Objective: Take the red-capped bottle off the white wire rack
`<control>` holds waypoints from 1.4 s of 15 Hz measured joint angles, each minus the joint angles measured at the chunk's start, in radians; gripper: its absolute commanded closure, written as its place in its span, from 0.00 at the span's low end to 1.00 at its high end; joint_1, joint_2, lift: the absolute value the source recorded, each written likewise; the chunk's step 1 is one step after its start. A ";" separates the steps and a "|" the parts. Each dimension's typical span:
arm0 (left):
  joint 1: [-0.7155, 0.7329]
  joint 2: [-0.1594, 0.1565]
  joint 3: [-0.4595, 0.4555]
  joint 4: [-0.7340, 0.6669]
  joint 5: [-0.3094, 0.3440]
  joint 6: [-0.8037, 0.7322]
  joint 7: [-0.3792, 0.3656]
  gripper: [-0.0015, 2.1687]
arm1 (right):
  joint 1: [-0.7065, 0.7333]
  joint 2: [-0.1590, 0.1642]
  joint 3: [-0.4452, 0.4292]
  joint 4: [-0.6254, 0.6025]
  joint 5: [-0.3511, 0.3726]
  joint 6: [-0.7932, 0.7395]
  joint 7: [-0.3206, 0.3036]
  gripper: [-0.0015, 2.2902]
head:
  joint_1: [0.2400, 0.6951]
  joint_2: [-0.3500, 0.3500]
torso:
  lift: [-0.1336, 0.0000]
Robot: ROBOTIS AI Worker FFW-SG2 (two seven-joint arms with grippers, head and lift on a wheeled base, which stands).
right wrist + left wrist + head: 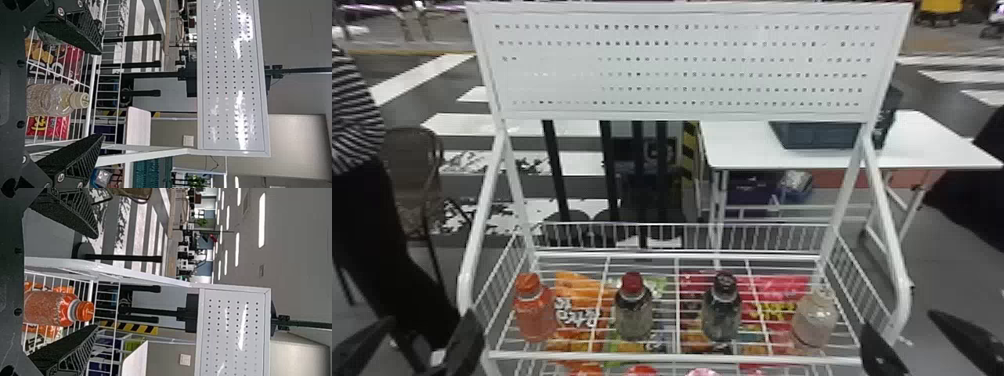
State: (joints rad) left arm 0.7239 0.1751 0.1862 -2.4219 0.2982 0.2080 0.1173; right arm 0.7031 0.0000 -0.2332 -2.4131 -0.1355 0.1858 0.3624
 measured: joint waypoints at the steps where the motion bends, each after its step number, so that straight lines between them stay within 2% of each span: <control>1: 0.001 0.004 -0.001 -0.002 0.001 0.000 -0.002 0.03 | 0.010 0.000 -0.005 -0.002 -0.007 -0.011 -0.002 0.07 | 0.57 0.50 | 1.00; 6: 0.011 0.001 -0.024 -0.006 -0.010 -0.014 0.001 0.04 | 0.041 0.000 -0.013 0.013 -0.016 -0.062 -0.009 0.07 | 0.57 0.50 | 1.00; 10: 0.032 -0.002 -0.021 -0.006 -0.031 -0.046 0.005 0.04 | 0.026 0.000 -0.001 0.028 -0.015 -0.052 -0.040 0.07 | 0.57 0.50 | 1.00; 14: 0.031 -0.006 -0.033 -0.002 -0.041 -0.054 0.014 0.04 | 0.023 0.000 0.006 0.029 -0.010 -0.049 -0.040 0.07 | 0.57 0.50 | 1.00; 16: 0.023 -0.008 -0.094 0.029 -0.086 -0.081 0.055 0.04 | 0.026 0.000 0.008 0.025 -0.009 -0.052 -0.040 0.07 | 0.57 0.50 | 1.00; 18: 0.005 -0.007 -0.199 0.098 -0.157 -0.150 0.095 0.04 | 0.034 0.000 0.014 0.020 -0.004 -0.055 -0.040 0.07 | 0.57 0.50 | 1.00; 21: -0.066 -0.003 -0.362 0.248 -0.205 -0.243 0.163 0.04 | 0.038 0.000 0.027 0.021 0.014 -0.058 -0.040 0.07 | 0.57 0.50 | 1.00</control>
State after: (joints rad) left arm 0.6583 0.1717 -0.1760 -2.1740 0.0929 -0.0353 0.2799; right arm 0.7407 0.0000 -0.2065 -2.3922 -0.1219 0.1283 0.3221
